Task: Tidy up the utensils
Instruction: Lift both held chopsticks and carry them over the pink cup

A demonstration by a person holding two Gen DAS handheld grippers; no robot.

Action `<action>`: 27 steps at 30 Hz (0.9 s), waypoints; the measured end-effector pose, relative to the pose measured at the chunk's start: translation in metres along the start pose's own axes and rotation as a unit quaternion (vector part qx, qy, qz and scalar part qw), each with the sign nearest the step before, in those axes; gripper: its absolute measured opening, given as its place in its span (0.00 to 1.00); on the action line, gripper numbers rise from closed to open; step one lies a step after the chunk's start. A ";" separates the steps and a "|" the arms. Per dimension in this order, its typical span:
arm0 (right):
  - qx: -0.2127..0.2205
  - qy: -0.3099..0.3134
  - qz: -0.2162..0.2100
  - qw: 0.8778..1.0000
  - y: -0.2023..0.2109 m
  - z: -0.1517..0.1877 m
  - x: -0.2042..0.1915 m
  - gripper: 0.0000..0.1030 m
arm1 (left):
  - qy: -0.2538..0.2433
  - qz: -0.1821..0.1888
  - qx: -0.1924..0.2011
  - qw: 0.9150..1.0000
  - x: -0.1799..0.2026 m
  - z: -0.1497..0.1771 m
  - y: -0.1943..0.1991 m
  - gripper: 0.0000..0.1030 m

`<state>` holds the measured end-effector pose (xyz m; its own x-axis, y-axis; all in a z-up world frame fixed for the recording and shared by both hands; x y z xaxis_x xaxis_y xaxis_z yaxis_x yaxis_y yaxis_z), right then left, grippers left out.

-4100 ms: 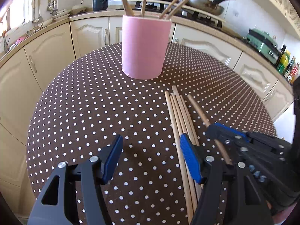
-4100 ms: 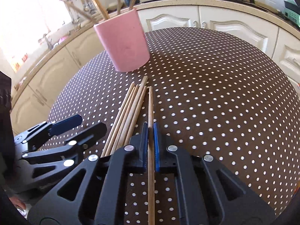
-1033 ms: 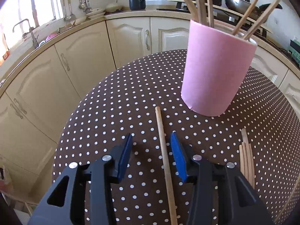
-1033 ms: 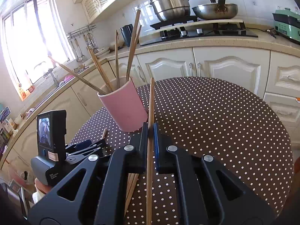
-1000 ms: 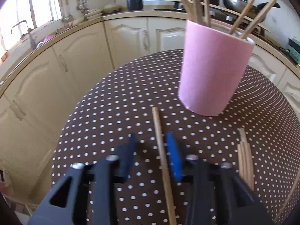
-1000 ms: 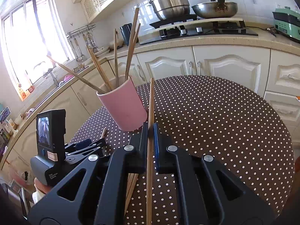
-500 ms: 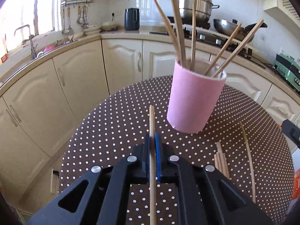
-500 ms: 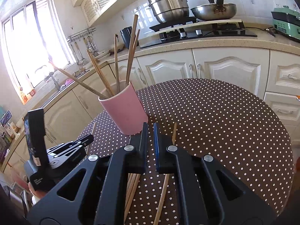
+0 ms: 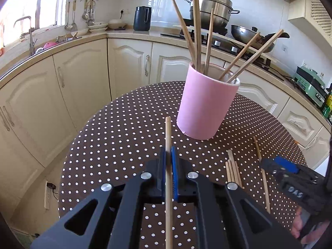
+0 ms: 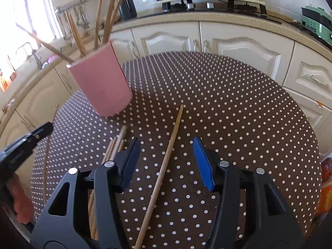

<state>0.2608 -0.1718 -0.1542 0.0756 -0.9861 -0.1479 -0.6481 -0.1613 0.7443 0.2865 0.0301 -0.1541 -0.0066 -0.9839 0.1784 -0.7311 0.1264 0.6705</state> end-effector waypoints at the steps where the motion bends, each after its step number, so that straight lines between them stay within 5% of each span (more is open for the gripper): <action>1: -0.007 0.004 0.005 1.000 -0.004 0.001 -0.001 0.51 | -0.001 0.002 -0.002 1.000 0.000 0.001 0.000 0.06; 3: -0.020 0.012 0.024 0.999 -0.011 0.002 -0.003 0.41 | -0.002 0.011 -0.009 1.000 0.003 0.003 -0.004 0.06; 4: -0.021 0.017 0.025 0.999 -0.012 0.001 -0.004 0.27 | -0.002 0.013 -0.012 1.000 0.003 0.004 -0.005 0.06; 9: -0.027 0.036 0.041 0.998 -0.021 -0.001 -0.006 0.09 | 0.002 0.015 -0.024 1.000 0.005 0.006 -0.017 0.06; 14: -0.014 -0.009 -0.007 1.000 -0.021 -0.003 0.004 0.05 | 0.018 0.018 -0.037 0.999 -0.001 0.007 -0.025 0.06; 19: 0.058 -0.012 -0.024 0.998 0.017 -0.014 0.000 0.05 | 0.013 0.012 -0.021 1.000 -0.001 0.000 -0.017 0.06; 27: 0.129 0.017 -0.020 0.991 0.058 -0.032 -0.015 0.05 | -0.008 0.022 0.027 0.999 0.021 -0.020 0.015 0.06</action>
<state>0.2469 -0.1676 -0.0881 0.1277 -0.9808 -0.1477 -0.8158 -0.1885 0.5467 0.2889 0.0138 -0.1262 -0.0501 -0.9797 0.1939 -0.7659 0.1623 0.6221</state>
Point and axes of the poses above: each gripper's, at about its wrist camera, not at the fingertips, and y roughly against the way its jaws point, x to its right, z to its underside, the point moved 6 cm from there along -y, roughly the way its jaws point, and after that the axes turned 4 degrees about y, right-handed, at the moved point
